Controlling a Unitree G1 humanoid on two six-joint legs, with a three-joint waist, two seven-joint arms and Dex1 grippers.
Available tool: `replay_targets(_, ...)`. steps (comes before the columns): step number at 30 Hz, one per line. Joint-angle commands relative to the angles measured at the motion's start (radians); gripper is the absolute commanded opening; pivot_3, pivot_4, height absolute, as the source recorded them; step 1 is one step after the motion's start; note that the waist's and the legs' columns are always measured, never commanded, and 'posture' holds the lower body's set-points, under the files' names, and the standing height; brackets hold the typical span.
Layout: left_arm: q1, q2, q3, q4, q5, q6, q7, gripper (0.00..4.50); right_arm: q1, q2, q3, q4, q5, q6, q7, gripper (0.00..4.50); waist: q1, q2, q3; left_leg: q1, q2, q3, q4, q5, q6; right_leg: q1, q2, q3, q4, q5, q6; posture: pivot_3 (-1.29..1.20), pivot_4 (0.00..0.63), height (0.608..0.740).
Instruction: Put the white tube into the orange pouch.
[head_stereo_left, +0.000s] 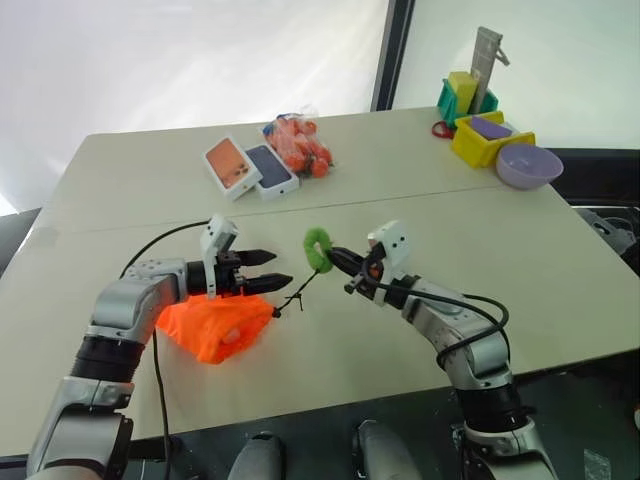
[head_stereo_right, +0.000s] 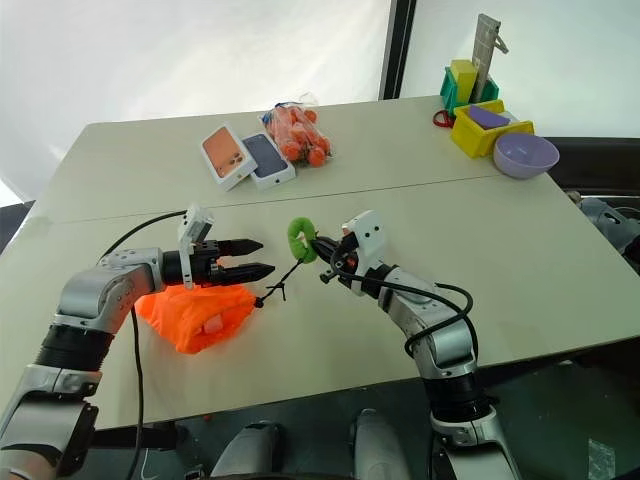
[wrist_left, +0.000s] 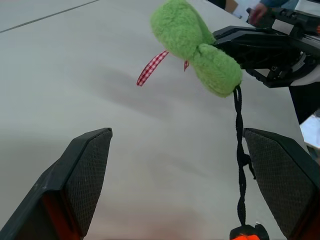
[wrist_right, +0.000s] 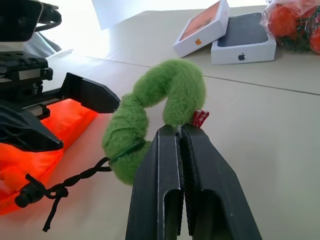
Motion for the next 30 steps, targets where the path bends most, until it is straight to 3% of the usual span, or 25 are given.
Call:
replay_targets(1, -0.036, 0.013, -0.014, 0.01, -0.003, 0.009, -0.077, 4.47, -0.022, 0.001, -0.008, -0.016, 0.014, -0.026, 0.004, 0.0, -0.001, 0.0, 0.0, 0.0, 0.0, 0.0, 0.0, 0.0, 0.0, 0.0, 0.0, 0.0, 0.0, 0.001, -0.002, 0.0, 0.15, 0.74)
replay_targets(13, -0.037, 0.078, -0.119, -0.027, 0.078, -0.018, -0.244, 4.47, -0.01, 0.0, -0.008, -0.032, 0.014, -0.025, -0.007, 0.0, -0.001, 0.0, 0.0, 0.0, 0.0, 0.0, 0.0, 0.0, 0.0, 0.0, 0.0, 0.0, 0.0, 0.001, -0.002, 0.0, 0.15, 0.74)
replay_targets(30, 0.019, 0.153, -0.175, -0.152, 0.166, 0.079, -0.187, 4.47, -0.011, -0.001, 0.004, -0.033, 0.014, -0.021, -0.005, 0.0, -0.001, 0.0, 0.0, 0.0, 0.0, 0.0, 0.0, 0.0, 0.0, 0.0, 0.0, 0.0, 0.001, -0.001, 0.001, 0.0, 0.15, 0.74)
